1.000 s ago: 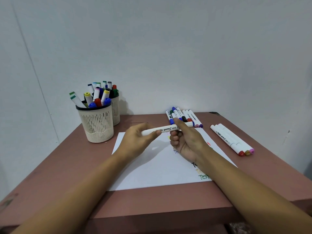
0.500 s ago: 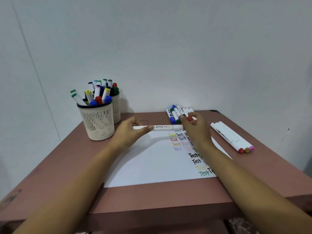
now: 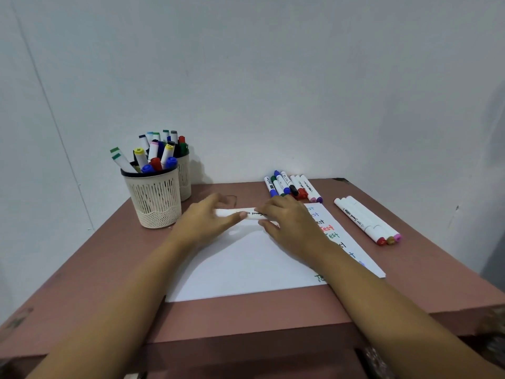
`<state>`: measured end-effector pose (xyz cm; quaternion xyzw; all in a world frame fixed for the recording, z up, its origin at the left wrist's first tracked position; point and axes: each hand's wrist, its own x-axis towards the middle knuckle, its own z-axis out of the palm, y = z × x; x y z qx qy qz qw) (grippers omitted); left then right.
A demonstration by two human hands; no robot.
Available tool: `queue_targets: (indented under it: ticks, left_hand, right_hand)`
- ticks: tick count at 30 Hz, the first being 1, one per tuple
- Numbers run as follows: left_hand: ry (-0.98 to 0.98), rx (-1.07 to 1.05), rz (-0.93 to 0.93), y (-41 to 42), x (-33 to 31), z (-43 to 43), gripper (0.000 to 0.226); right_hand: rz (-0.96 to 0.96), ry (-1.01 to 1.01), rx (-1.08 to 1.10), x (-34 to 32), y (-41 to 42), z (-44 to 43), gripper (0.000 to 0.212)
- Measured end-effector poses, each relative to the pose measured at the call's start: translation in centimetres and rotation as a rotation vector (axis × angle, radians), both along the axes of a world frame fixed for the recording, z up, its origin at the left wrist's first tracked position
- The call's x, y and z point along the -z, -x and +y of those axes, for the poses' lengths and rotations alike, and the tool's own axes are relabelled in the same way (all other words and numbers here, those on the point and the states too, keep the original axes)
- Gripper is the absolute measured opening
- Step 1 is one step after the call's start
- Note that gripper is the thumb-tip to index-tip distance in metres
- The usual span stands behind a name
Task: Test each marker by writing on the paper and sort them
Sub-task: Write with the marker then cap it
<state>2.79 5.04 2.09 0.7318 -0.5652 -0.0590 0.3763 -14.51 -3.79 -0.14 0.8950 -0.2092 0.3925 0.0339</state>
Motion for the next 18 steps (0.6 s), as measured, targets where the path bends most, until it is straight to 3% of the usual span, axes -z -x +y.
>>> queue_targets:
  ticks: [2,5,13,18]
  left_hand:
    - [0.039,-0.084,-0.217,-0.7,0.3,0.1,0.054]
    - [0.122,-0.118,-0.262,-1.8,0.9,-0.4,0.055]
    - [-0.248,0.037,-0.339,-2.4,2.6,-1.7,0.045]
    - [-0.272,0.053,-0.339,-2.8,2.9,-1.9,0.045]
  right_hand:
    - [0.018,0.011,0.063,-0.1,0.3,0.1,0.021]
    - [0.091,-0.099,0.267,-0.9,1.2,-0.3,0.027]
    - [-0.204,-0.496,0.562,-4.2,8.3,-3.8,0.023]
    - [-0.221,-0.614,0.768,-3.7,12.7,-7.2,0.022]
